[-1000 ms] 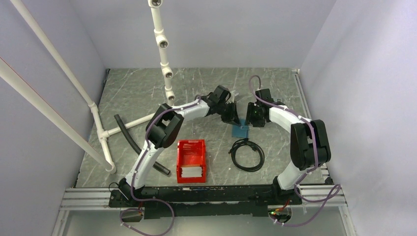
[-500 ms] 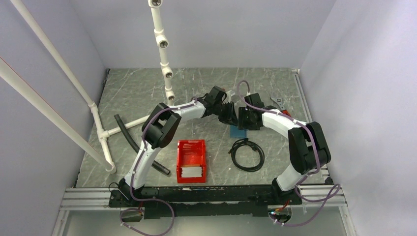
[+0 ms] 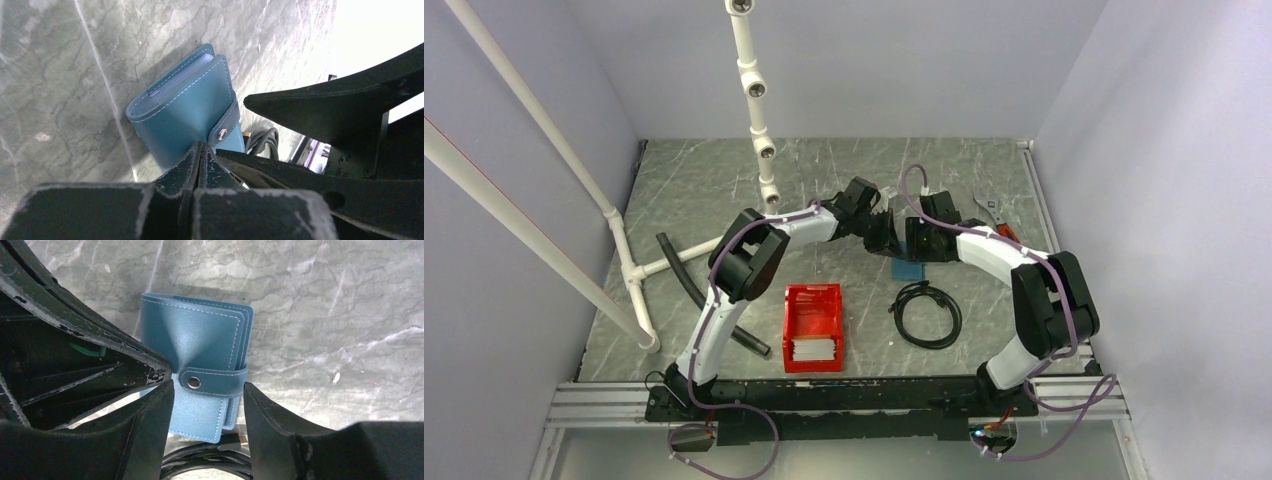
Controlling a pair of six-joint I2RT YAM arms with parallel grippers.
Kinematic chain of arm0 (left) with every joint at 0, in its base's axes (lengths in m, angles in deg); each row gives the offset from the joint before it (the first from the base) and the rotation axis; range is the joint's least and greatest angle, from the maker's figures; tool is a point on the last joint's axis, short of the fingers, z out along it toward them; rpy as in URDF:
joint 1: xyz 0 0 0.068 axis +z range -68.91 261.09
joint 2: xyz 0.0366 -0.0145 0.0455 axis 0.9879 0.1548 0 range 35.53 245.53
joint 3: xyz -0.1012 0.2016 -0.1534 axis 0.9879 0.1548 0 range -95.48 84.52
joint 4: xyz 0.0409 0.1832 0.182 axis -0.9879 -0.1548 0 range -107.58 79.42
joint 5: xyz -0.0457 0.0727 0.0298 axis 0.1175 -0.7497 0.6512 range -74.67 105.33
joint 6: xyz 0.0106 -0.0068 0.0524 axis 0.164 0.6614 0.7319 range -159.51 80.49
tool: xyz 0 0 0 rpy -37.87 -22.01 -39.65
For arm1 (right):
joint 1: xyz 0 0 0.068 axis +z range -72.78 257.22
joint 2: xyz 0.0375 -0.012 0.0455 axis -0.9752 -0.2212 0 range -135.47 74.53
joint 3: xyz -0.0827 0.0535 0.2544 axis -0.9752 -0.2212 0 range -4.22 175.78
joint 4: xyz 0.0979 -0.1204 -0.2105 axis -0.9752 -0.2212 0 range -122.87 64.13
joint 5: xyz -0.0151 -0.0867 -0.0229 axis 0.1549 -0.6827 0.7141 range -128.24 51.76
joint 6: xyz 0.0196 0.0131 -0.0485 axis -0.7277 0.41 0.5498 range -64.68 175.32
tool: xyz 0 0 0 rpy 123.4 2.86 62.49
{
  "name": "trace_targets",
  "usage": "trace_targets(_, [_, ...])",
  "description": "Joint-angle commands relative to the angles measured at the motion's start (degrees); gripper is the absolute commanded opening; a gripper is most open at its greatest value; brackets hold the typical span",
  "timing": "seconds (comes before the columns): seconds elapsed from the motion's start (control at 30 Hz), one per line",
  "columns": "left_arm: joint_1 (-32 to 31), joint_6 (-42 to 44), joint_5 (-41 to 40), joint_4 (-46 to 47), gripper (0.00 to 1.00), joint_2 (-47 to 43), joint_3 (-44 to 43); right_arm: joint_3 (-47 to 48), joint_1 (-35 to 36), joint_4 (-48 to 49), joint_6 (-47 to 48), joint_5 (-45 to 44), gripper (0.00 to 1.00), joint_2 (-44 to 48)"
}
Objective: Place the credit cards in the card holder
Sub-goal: Open the card holder at the center of the board.
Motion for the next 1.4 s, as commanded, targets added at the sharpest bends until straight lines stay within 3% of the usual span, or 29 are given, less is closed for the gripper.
trace_targets(0.0, [-0.1,-0.1,-1.6,-2.9,0.00,1.0,-0.9,1.9,1.1,2.4,1.2,-0.8,0.56,0.4])
trace_targets(0.2, [0.0,0.6,-5.7,-6.0,0.00,0.0,-0.1,2.8,2.2,1.4,-0.6,-5.2,0.52,-4.0])
trace_targets(0.43, [0.0,0.3,-6.9,-6.4,0.00,0.1,0.4,3.5,2.5,0.1,-4.3,-15.5,0.34,-9.0])
trace_targets(0.7, [0.0,1.3,-10.9,-11.3,0.00,1.3,-0.2,-2.8,-1.1,5.9,-9.9,-7.5,0.00,-2.3])
trace_targets(0.9, [0.1,1.6,-10.3,-11.4,0.00,3.0,-1.0,-14.8,-17.9,23.9,-17.0,22.9,0.00,3.6])
trace_targets(1.03, [0.0,1.7,-9.2,-11.7,0.00,4.0,-2.6,-14.9,-19.6,23.7,-16.3,25.9,0.00,5.0])
trace_targets(1.1, [0.1,1.6,-8.4,-11.0,0.00,4.0,-2.7,-13.5,-19.2,19.7,-14.0,23.0,0.05,5.8])
trace_targets(1.17, [-0.1,1.7,-7.8,-10.2,0.00,3.6,-2.8,-10.7,-17.3,13.0,-11.1,15.0,0.30,7.4])
trace_targets(1.27, [-0.1,2.3,-5.6,-9.6,0.00,3.1,-3.5,-5.8,-10.7,1.4,-7.2,-6.9,0.48,8.9])
trace_targets(1.3, [-0.2,2.4,-4.7,-9.1,0.00,2.8,-3.6,-4.7,-8.2,-0.8,-6.4,-13.3,0.52,9.3])
trace_targets(1.37, [-0.2,2.9,-3.9,-9.0,0.00,2.2,-4.2,-4.2,-6.5,-1.6,-5.7,-14.5,0.56,11.0])
